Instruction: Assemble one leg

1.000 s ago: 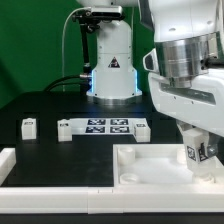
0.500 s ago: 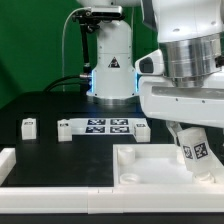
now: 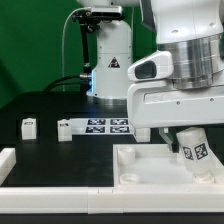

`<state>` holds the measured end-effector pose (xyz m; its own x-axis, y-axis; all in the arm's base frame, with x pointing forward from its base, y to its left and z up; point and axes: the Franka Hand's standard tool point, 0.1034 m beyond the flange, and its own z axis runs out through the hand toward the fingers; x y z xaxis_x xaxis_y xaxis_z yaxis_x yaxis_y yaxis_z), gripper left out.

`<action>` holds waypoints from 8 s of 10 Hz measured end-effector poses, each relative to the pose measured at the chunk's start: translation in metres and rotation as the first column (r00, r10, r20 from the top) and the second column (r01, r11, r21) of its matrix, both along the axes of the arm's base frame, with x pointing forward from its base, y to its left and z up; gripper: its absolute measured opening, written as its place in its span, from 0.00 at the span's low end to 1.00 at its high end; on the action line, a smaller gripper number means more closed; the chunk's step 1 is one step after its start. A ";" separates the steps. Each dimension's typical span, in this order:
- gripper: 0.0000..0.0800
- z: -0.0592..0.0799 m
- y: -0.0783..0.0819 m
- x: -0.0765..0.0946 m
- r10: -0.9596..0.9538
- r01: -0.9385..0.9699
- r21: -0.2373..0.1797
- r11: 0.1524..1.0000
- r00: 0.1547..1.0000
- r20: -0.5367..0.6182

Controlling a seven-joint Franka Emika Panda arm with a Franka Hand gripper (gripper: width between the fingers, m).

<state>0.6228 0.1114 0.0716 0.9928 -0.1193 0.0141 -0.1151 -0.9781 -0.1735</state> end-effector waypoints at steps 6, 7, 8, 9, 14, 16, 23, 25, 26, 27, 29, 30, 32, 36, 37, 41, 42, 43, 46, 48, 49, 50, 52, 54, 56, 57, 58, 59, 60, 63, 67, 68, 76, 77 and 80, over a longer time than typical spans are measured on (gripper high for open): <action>0.40 -0.002 -0.004 0.000 0.221 -0.220 -0.014 0.975 0.974 0.043; 0.40 -0.002 -0.004 -0.001 0.221 -0.221 -0.014 0.975 0.974 0.043; 0.36 -0.002 -0.004 -0.001 0.211 -0.211 -0.013 0.977 0.977 0.041; 0.36 -0.002 -0.004 -0.001 0.192 -0.191 -0.012 0.981 0.981 0.038; 0.36 -0.003 0.002 -0.001 -0.283 0.284 0.011 0.959 0.958 -0.046; 0.36 -0.003 0.003 -0.001 -0.506 0.508 0.002 0.861 0.858 -0.090; 0.38 -0.004 0.005 0.001 -0.864 0.872 -0.046 0.488 0.475 -0.168; 0.68 -0.004 0.006 0.001 -0.839 0.846 -0.039 0.532 0.520 -0.161; 0.78 -0.005 0.008 0.000 -0.777 0.783 -0.026 0.622 0.613 -0.145; 0.81 -0.005 0.009 0.000 -0.678 0.682 -0.011 0.731 0.724 -0.123; 0.81 -0.005 0.012 -0.001 -0.480 0.481 0.000 0.877 0.874 -0.082; 0.81 -0.004 0.014 -0.001 -0.347 0.348 0.000 0.938 0.936 -0.061; 0.81 -0.003 0.015 -0.002 -0.146 0.147 -0.001 0.989 0.988 -0.042; 0.81 -0.003 0.011 0.001 0.301 -0.300 -0.042 0.953 0.953 0.017; 0.81 -0.003 0.010 0.001 0.338 -0.337 -0.047 0.940 0.941 0.022; 0.50 -0.004 0.010 0.001 0.338 -0.337 -0.047 0.941 0.941 0.020; 0.37 -0.004 0.007 0.001 0.337 -0.336 -0.051 0.940 0.941 0.020; 0.37 -0.004 0.007 0.001 0.338 -0.337 -0.051 0.940 0.941 0.020; 0.37 -0.003 0.006 0.002 0.260 -0.259 -0.044 0.965 0.965 0.018; 0.37 -0.004 0.003 0.001 -0.058 0.058 -0.014 0.998 0.998 0.020; 0.37 -0.004 0.005 0.001 -0.149 0.149 -0.010 0.989 0.989 0.010; 0.37 -0.004 0.006 0.001 -0.306 0.306 -0.003 0.952 0.952 -0.017; 0.37 -0.005 0.009 -0.001 -0.563 0.564 -0.005 0.826 0.824 -0.066; 0.37 -0.007 0.016 -0.004 -0.733 0.736 -0.010 0.677 0.673 -0.095; 0.37 -0.007 0.023 -0.005 -0.860 0.867 -0.023 0.497 0.490 -0.142; 0.37 -0.007 0.025 -0.005 -0.894 0.903 -0.028 0.428 0.419 -0.159; 0.37 -0.007 0.026 -0.006 -0.889 0.899 -0.026 0.438 0.429 -0.161; 0.37 -0.007 0.026 -0.006 -0.865 0.873 -0.019 0.486 0.478 -0.153; 0.61 -0.007 0.026 -0.006 -0.861 0.870 -0.018 0.493 0.485 -0.153; 0.80 -0.006 0.021 -0.003 -0.632 0.635 0.015 0.772 0.770 -0.086; 0.81 -0.009 0.006 0.001 -0.125 0.126 0.001 0.992 0.991 0.044; 0.81 -0.008 0.008 0.004 0.031 -0.027 -0.039 0.999 0.994 0.109; 0.36 -0.007 0.010 0.008 0.323 -0.301 -0.138 0.944 0.930 0.178; 0.36 -0.007 0.010 0.008 0.318 -0.297 -0.136 0.945 0.931 0.178; 0.36 -0.007 0.006 0.009 0.078 -0.065 -0.082 0.995 0.981 0.179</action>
Offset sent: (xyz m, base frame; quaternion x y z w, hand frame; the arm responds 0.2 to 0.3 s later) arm 0.0000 0.0000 0.0000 0.0000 0.0000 0.0000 1.0000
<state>0.6318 0.1173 0.0647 0.9788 -0.0399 0.2009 -0.0178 -0.9937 -0.1106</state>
